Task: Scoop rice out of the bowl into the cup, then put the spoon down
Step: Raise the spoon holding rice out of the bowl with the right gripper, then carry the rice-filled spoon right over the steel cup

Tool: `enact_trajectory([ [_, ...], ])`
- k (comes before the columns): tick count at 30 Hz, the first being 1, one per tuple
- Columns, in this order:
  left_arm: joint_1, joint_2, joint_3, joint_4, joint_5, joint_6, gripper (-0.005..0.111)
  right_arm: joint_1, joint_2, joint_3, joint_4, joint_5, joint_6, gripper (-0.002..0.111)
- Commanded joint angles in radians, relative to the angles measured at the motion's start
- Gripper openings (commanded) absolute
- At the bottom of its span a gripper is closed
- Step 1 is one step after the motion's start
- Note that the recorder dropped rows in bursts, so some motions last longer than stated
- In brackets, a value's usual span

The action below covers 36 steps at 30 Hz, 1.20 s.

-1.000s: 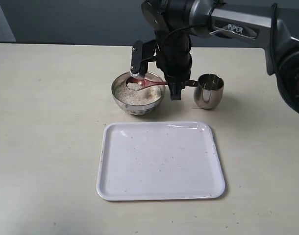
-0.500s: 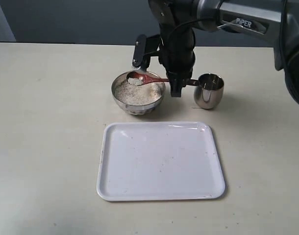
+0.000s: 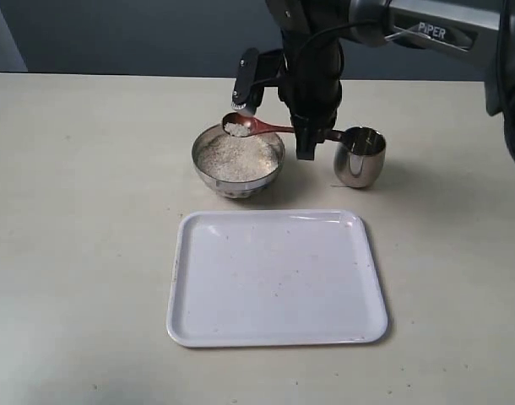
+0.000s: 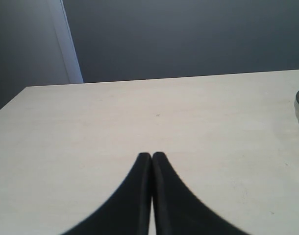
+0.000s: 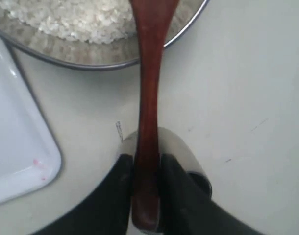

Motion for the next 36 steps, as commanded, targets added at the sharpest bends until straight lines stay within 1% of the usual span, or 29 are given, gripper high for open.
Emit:
enact_trajectory([
  [1, -0.003, -0.004, -0.004, 0.0, 0.0, -0.007, 0.001, -0.02, -0.014, -0.004, 0.04, 0.002, 0.0, -0.001],
  [10, -0.003, -0.004, -0.004, 0.0, 0.0, -0.007, 0.001, -0.025, -0.014, 0.017, 0.062, 0.002, 0.002, -0.001],
  [16, -0.003, -0.004, -0.004, 0.0, 0.0, -0.007, 0.001, -0.024, -0.019, 0.079, 0.044, 0.002, 0.002, -0.001],
  [24, -0.003, -0.004, -0.004, 0.0, 0.0, -0.007, 0.001, -0.024, -0.055, 0.083, 0.012, 0.002, 0.019, -0.001],
  [26, -0.003, -0.004, -0.004, 0.0, 0.0, -0.007, 0.001, -0.031, -0.066, 0.083, 0.003, 0.002, 0.024, -0.001],
  [31, -0.003, -0.004, -0.004, 0.0, 0.0, -0.007, 0.001, -0.071, -0.074, 0.083, 0.058, 0.002, 0.026, -0.001],
  [36, -0.003, -0.004, -0.004, 0.0, 0.0, -0.007, 0.001, -0.073, -0.074, 0.085, 0.053, 0.002, 0.03, -0.001],
])
